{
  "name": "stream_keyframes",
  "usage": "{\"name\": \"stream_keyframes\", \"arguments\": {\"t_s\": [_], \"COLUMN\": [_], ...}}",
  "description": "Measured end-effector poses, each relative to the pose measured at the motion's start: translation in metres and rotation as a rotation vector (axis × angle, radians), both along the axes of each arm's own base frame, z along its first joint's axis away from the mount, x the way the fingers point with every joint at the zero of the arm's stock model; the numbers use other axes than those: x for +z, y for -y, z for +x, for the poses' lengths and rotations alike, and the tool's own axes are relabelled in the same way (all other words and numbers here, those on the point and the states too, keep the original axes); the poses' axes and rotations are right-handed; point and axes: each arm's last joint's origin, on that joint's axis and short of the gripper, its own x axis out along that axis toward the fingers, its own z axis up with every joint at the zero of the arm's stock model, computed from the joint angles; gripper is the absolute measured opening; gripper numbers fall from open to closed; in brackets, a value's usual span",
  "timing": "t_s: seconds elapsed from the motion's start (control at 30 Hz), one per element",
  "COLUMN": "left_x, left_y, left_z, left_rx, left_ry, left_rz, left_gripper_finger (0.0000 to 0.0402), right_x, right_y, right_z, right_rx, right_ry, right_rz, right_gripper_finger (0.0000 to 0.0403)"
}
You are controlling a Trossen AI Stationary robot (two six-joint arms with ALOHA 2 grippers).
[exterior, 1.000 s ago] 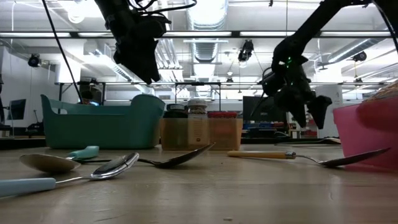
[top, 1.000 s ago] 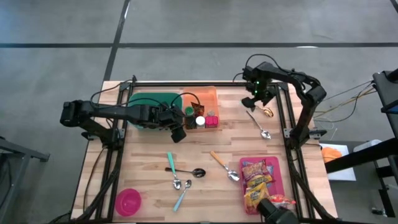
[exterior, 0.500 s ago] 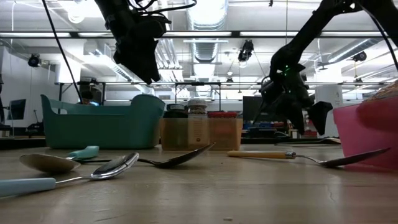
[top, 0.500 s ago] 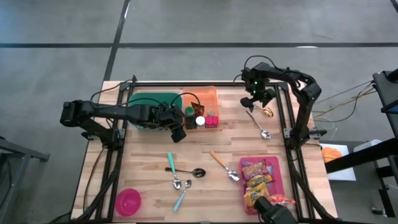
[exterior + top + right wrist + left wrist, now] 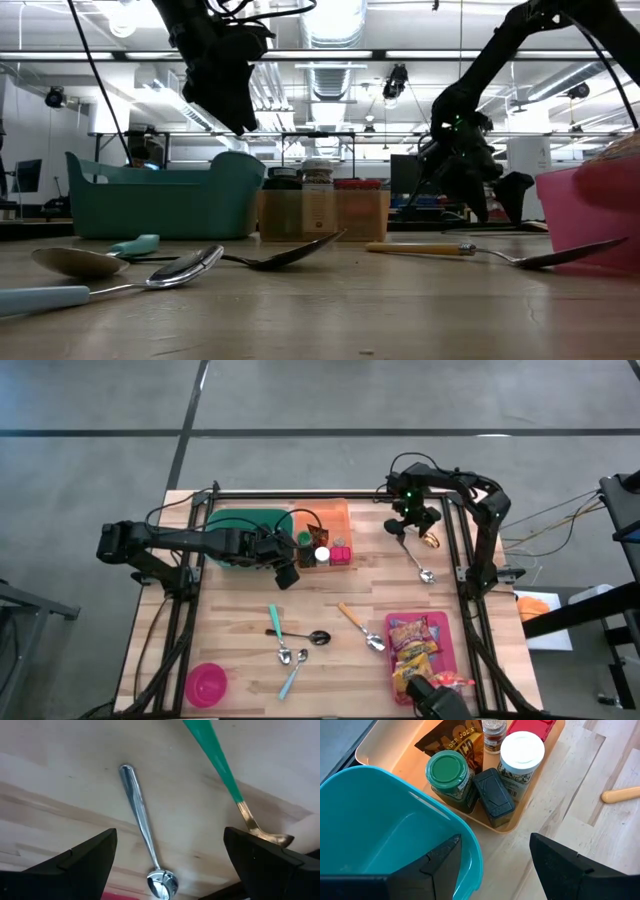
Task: Pick & Place Food Item
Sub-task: Put the green spoon into the green bin
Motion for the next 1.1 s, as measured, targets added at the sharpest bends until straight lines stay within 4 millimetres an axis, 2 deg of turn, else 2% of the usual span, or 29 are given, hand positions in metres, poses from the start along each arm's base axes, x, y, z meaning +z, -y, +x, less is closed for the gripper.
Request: {"name": "stream_keyframes", "arguments": {"t_s": [0.13,0.3,0.63,1.1], "left_x": [0.000,0.000,0.000,0.000], "left_y": [0.000,0.000,0.001,0.001], "left_z": [0.000,0.000,0.000,0.000], "left_rx": [0.000,0.000,-0.009,0.001], "left_ry": [0.000,0.000,0.001,0.008], "left_rz": [0.000,0.000,-0.017,-0.040], "left_gripper_finger": [0.0236,0.0236,0.0236,0.0236], "right_x": [0.012,0.021,0.015,0.003], "right_y": [0.000,0.008,0.011,0.005], "right_z": [-0.003,-0.018,-0.030,-0.032], "right_rx": [-0.038,-0.128,-0.188,-0.231], "right_ry": [-0.015,-0.060,-0.064,-0.041], "right_rz": [-0.056,-0.108,-0.072,-0.042], "right_gripper_finger": [0.0363,0.0363,0.0363,0.0363]}}
